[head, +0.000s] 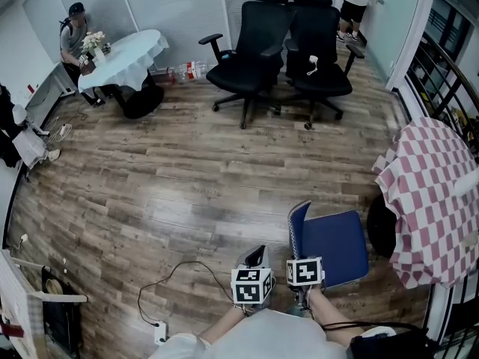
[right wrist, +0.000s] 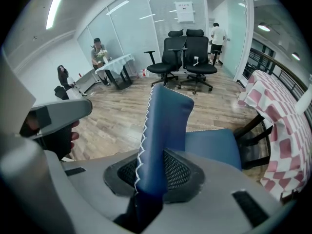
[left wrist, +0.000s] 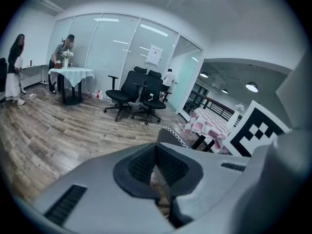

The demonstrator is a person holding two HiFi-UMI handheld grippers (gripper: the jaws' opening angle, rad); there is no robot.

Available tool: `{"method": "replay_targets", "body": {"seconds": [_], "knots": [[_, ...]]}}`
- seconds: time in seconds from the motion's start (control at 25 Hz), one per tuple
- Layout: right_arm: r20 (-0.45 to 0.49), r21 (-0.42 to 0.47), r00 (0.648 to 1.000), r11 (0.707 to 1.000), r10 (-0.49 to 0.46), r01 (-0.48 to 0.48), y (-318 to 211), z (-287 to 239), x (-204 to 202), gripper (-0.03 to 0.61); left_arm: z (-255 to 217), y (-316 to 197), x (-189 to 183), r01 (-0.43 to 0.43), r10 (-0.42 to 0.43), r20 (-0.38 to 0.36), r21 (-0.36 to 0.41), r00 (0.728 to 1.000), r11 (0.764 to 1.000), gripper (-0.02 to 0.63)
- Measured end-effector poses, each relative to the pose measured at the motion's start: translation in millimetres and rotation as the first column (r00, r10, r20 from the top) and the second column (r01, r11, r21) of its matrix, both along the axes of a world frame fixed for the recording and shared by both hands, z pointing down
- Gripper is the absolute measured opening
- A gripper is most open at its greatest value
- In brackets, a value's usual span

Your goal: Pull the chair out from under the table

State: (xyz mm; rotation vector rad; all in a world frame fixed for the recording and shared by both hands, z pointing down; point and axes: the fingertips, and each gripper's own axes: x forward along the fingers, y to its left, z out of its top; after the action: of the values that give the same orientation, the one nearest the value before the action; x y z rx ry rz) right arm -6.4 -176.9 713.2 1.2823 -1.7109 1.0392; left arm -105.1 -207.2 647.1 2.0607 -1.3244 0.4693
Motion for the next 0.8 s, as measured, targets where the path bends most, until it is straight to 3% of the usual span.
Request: {"method": "replay_targets", "body": {"seconds": [0.48,0.68,0.8], "knots": [[0.048,0.083,0.998,0.996,0.03,-0.034,-5.0,2.6,-10.7,0.121,7.9,-20.7,19.2,-0.069,0.069,-0.006,-0.012,0.998,0.998,0.003],[0.14,0.053,0.988,0.996,0.067,-0.075,-7.7,6.4,-7.8,0.173,10.3,-19.9,30.1,-0.076,0.076,-0.004,-0.02,0.997,0.997,0.003],[0.135,0.048,0.99,0.998,0.036,-0.043,-7.7,6.5,-6.8,0.182,11.2,-17.1,32.7,-0.066,0.066,0.0,-0.026,0.998,0.997,0.003]]}}
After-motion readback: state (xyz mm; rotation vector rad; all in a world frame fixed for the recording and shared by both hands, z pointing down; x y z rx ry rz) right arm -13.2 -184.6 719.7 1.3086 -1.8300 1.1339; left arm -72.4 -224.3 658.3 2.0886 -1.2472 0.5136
